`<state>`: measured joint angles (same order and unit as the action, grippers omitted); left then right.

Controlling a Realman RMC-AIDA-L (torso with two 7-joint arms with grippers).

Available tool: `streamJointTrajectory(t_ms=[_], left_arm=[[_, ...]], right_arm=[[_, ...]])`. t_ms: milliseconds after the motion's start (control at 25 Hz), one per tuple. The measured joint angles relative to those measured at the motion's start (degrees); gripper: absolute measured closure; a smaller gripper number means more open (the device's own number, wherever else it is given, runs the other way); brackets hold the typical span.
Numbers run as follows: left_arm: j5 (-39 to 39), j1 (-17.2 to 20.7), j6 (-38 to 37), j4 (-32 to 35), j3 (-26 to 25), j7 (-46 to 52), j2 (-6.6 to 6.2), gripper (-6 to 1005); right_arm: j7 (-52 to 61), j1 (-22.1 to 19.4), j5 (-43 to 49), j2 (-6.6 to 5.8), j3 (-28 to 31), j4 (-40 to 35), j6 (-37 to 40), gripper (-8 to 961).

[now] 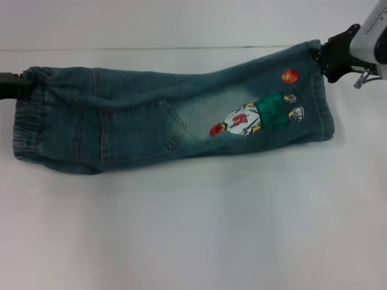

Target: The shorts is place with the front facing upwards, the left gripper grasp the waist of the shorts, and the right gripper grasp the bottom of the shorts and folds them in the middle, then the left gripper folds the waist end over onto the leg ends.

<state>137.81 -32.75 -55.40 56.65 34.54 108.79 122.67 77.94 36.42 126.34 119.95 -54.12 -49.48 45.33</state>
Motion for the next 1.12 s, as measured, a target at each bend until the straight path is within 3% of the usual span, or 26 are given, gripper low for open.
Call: streamJointTrajectory(t_ms=[520,880,1120], left_arm=[[0.84,-1.69,9.13,-5.2,4.51,-0.13,-0.15,946],[1.24,-1.78,12.1,-5.17,6.96,-1.3,0.2,931],[2.26,-1.41,14.84,-5.59,7.92,-1.04,0.37,795]], right_arm=[[-1.02,4.89,-0.41,-0.08,-3.89,7.43,-9.13,949],[-0.9,4.94,-0.33,-0.08,-4.24,8.41,-10.74,901],[-0.87,4.17,0.12,-0.09,-4.23,8.63,-12.63,865]])
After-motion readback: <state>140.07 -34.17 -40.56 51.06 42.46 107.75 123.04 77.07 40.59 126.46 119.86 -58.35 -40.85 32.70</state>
